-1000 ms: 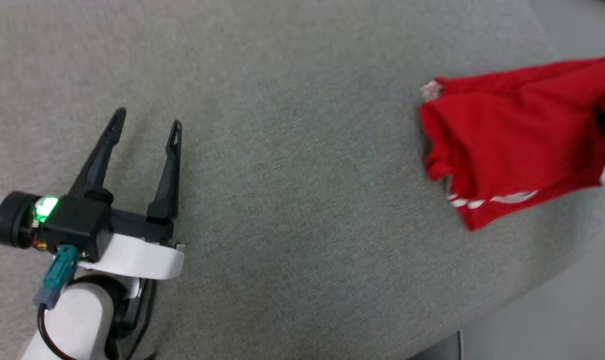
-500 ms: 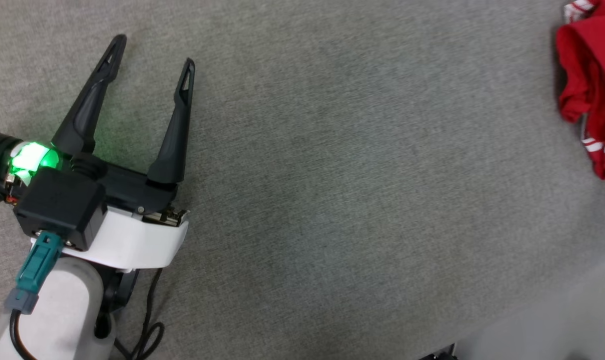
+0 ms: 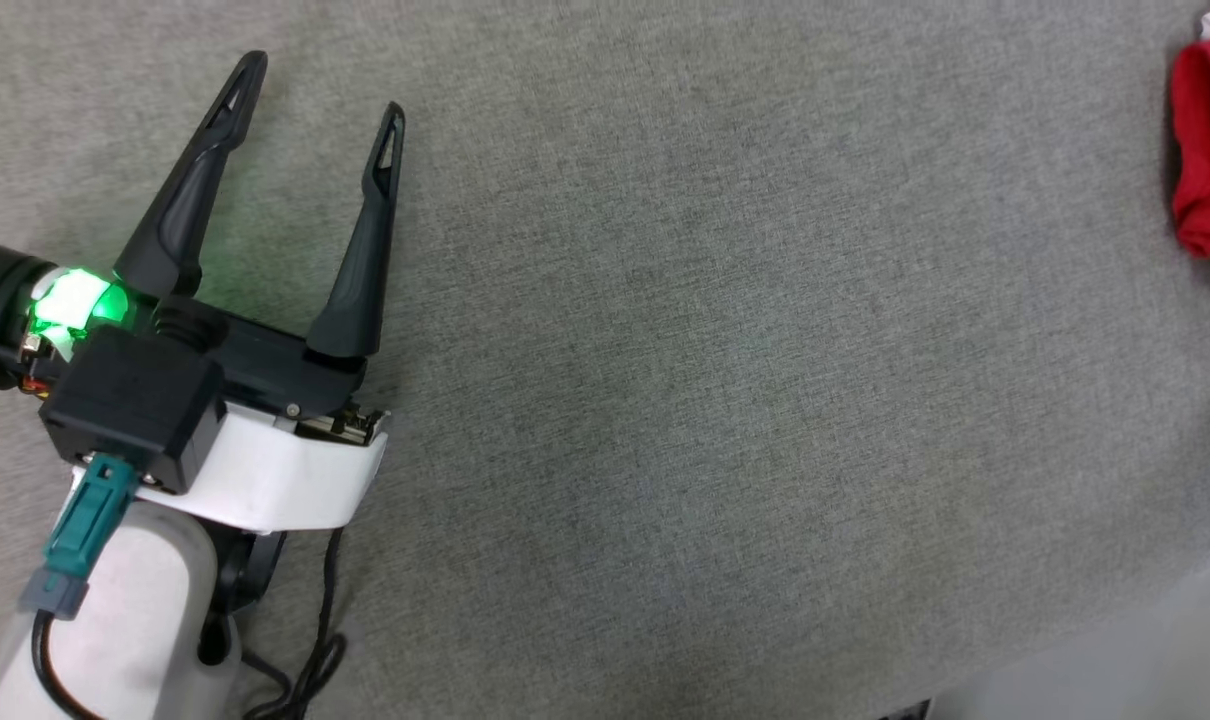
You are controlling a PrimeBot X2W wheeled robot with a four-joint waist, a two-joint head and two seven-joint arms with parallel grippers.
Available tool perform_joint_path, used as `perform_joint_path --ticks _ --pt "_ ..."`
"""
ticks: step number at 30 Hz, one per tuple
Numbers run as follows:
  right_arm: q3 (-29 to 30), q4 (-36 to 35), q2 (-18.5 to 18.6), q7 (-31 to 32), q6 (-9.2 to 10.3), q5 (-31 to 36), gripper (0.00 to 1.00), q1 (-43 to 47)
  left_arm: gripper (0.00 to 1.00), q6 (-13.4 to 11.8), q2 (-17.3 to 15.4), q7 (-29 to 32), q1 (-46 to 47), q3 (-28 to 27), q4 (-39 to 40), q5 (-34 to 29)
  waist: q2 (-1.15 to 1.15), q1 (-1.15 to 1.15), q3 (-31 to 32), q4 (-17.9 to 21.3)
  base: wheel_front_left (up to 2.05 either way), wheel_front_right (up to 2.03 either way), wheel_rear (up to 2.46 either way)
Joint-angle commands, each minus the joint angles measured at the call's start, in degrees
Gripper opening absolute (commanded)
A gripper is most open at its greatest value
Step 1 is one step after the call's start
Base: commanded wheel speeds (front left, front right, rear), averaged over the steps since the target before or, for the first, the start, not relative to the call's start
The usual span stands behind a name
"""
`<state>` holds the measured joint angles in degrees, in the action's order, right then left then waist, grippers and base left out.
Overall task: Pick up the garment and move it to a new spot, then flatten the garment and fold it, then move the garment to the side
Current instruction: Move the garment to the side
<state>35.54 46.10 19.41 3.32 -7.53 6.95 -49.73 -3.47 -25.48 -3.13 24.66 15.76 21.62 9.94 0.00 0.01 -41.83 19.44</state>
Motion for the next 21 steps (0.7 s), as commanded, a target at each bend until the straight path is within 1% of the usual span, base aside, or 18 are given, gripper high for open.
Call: perform_joint_path --ticks 1,4,9,13,14,16,21 --pt "1.39 -1.26 -0.54 -1.49 0.09 1.40 1.00 1.11 1.00 -0.26 0.22 -0.62 -0.81 -0.03 -0.78 0.33 0.00 -0.01 1.46 -0.41 0.00 0.00 0.00" --pt "2.83 -3.19 -0.83 -3.87 0.09 3.24 1.00 2.35 1.00 -0.72 0.92 -1.74 -1.78 0.19 -2.36 0.91 0.00 -0.01 4.09 -1.02 0.00 0.00 0.00" --pt "1.32 -4.31 -0.55 -8.54 0.09 2.99 1.00 4.85 1.00 -1.86 2.32 -3.94 -5.16 0.42 -6.14 2.06 0.00 -0.01 10.06 -1.97 0.00 0.00 0.00" --pt "-2.51 -4.34 -0.10 -11.44 0.09 1.36 1.00 7.86 1.00 -2.70 3.60 -5.47 -8.28 0.65 -9.15 3.23 0.00 -0.01 14.79 -2.81 0.00 0.00 0.00" --pt "-2.51 -4.34 -0.10 -11.44 0.09 1.36 1.00 7.86 1.00 -2.70 3.60 -5.47 -8.28 0.65 -9.15 3.23 0.00 -0.01 14.79 -2.81 0.00 0.00 0.00" --pt "-4.19 -4.45 0.01 -12.96 0.09 0.06 1.00 9.85 1.00 -3.03 4.19 -6.09 -9.55 0.96 -10.54 3.89 0.00 -0.01 16.98 -3.36 0.00 0.00 0.00" --pt "-10.12 -5.47 -1.23 -15.87 0.09 -3.67 1.00 15.15 1.00 -3.56 6.24 -7.75 -12.80 1.81 -14.43 5.57 0.00 -0.01 22.67 -4.83 0.00 0.00 0.00"
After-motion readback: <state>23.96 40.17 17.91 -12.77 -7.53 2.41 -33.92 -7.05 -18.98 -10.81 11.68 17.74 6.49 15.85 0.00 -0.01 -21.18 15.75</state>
